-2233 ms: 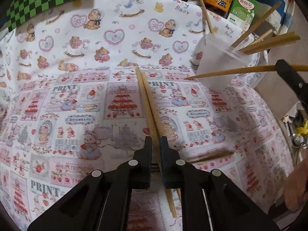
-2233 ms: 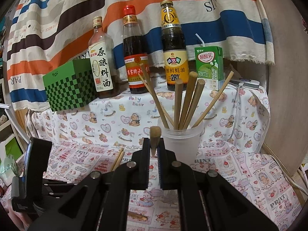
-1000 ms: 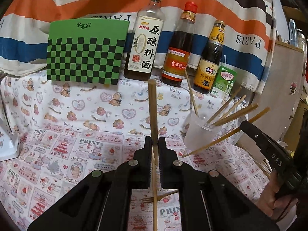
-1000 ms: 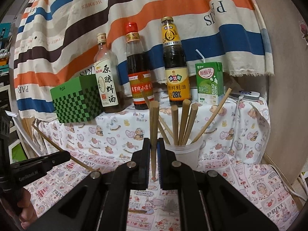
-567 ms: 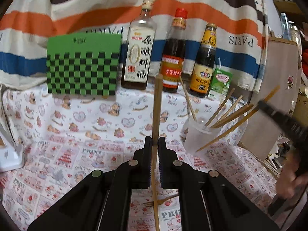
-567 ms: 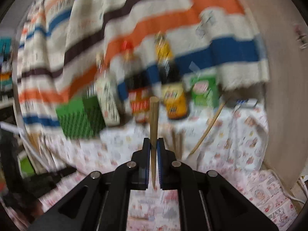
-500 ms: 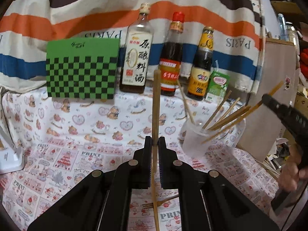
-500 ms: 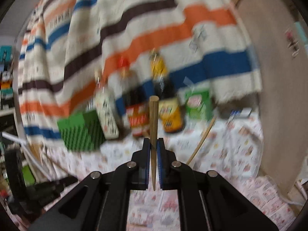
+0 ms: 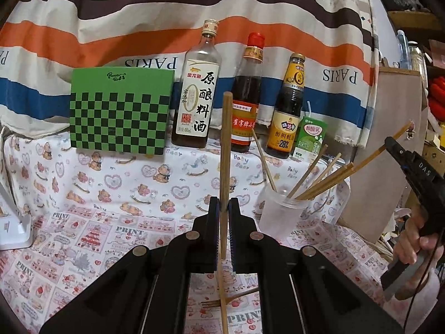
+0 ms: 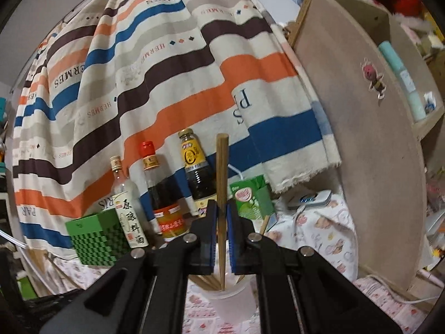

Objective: Organize utensils
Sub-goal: 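Lift both held chopsticks upright and carry them over the clear cup, then lower the right tool's chopstick into the cup and open the right tool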

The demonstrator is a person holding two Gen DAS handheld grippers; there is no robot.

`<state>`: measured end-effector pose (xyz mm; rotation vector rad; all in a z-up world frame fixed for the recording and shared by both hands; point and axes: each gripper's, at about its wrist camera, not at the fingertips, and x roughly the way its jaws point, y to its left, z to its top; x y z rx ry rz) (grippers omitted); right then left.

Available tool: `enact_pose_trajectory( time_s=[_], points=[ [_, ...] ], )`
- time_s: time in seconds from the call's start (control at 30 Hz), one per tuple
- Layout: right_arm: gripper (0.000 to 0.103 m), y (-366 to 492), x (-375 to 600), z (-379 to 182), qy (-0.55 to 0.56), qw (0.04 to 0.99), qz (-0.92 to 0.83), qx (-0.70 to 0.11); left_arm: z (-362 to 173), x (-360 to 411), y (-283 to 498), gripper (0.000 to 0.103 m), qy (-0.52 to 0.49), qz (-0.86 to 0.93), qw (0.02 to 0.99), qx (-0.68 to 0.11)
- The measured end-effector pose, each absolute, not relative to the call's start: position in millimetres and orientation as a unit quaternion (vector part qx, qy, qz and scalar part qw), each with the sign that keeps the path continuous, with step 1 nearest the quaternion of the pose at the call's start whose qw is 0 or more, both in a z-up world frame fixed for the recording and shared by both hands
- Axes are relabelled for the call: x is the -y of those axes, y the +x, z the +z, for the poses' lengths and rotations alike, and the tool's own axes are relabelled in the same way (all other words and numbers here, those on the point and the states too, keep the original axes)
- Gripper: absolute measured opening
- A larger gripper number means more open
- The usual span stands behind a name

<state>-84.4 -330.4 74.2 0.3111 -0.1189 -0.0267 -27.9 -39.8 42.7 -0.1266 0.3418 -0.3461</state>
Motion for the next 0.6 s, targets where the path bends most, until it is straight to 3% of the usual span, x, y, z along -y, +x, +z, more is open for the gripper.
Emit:
enact_pose_trajectory(
  time_s=[0.2, 0.6],
  points=[
    [0.006, -74.6, 331.4, 68.9, 0.145, 0.988, -0.019, 0.056, 44.2, 39.9, -30.7, 0.005, -0.065, -0.172, 0.969, -0.163],
    [0.006, -8.2, 339.9, 31.1, 0.166, 0.982, 0.033, -0.079, 45.2, 42.3, -34.5, 0.005, -0.047, -0.155, 0.977, -0.141]
  ],
)
